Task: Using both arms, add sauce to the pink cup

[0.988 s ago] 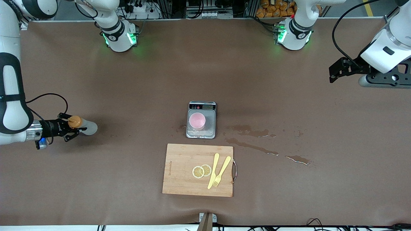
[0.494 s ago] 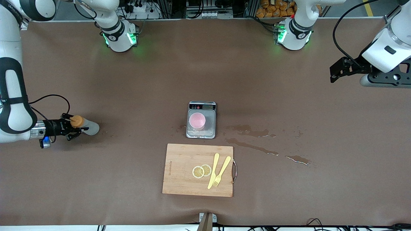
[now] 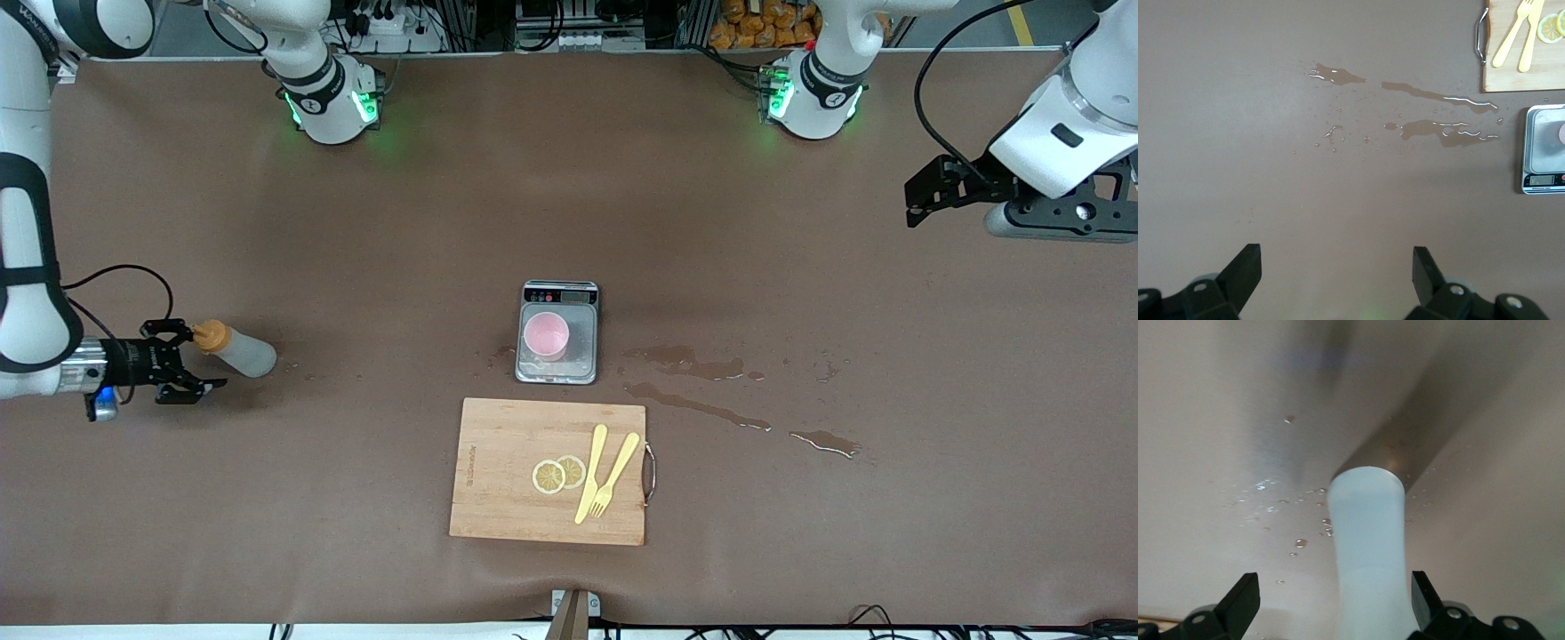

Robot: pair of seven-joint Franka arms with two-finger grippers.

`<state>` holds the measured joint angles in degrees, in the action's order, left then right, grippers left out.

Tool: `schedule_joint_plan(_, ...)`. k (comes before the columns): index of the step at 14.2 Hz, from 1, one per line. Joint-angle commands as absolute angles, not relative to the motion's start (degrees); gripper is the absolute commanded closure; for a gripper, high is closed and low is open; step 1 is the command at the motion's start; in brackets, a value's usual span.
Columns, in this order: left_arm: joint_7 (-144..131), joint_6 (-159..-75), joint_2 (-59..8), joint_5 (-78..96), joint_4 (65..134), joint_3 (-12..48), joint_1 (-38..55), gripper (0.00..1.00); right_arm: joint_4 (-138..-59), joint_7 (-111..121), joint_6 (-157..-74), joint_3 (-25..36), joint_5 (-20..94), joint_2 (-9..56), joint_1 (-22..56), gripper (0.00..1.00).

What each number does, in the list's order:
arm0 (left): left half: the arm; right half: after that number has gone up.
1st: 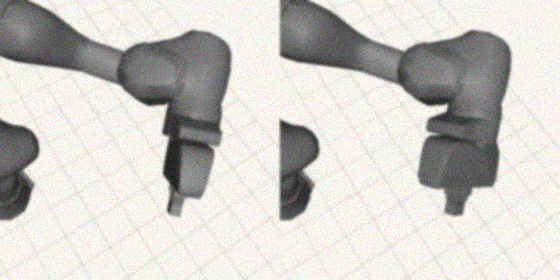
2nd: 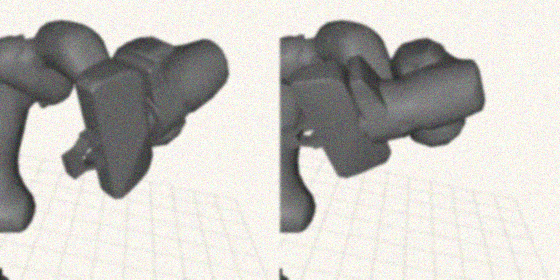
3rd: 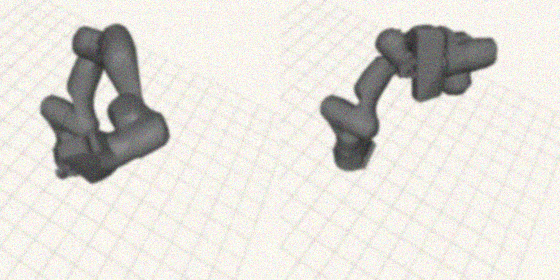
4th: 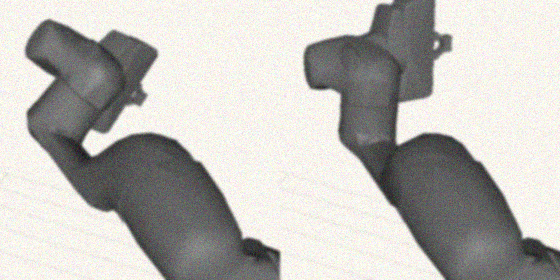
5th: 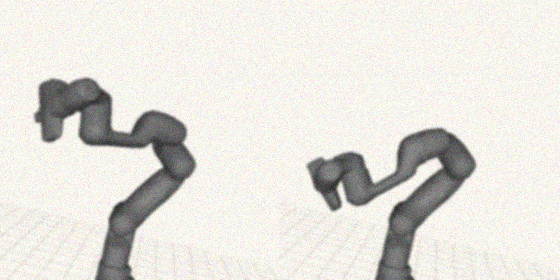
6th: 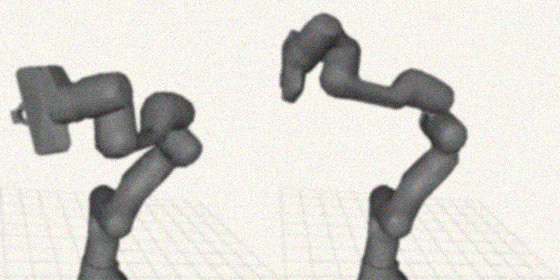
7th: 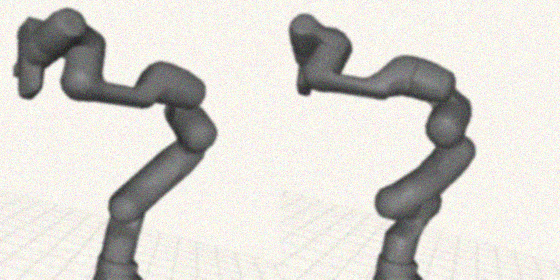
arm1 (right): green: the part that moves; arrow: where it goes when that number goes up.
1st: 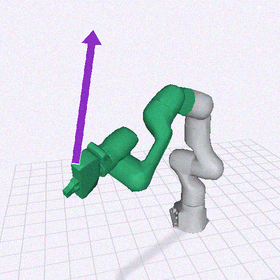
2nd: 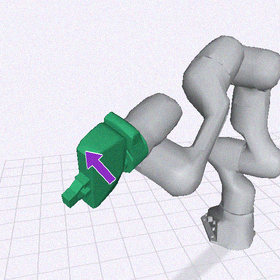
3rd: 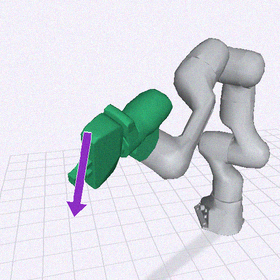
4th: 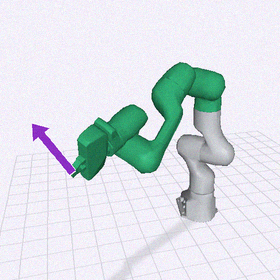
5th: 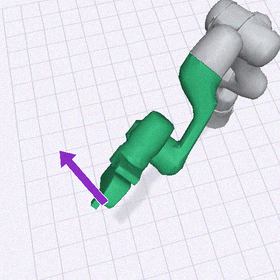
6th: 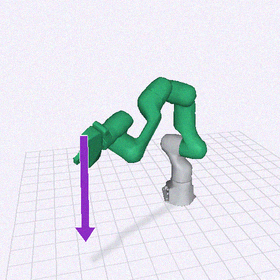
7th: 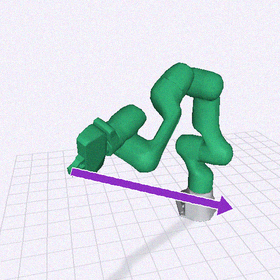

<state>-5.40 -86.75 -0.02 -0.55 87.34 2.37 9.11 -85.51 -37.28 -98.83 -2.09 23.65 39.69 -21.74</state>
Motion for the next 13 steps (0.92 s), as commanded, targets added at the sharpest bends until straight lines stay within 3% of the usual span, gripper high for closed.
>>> schedule_joint_plan(1, -5.89, -84.38, 1.49, -0.88, 87.01, 2.81, 9.23, 0.00, -82.89, -36.47, -96.51, -2.64, 22.60, 38.32, -22.85, 0.00)
schedule_joint_plan(8, -6.06, -84.38, 1.49, -1.23, 87.01, 4.22, 8.53, 0.00, -75.68, -36.65, -84.57, -3.78, 15.03, 30.25, -20.22, 0.00)
schedule_joint_plan(13, -6.33, -82.53, 1.32, -0.97, 87.01, 3.95, 8.61, 0.00, -74.00, -36.56, -77.44, -3.96, 8.64, 20.50, -9.87, 0.00)
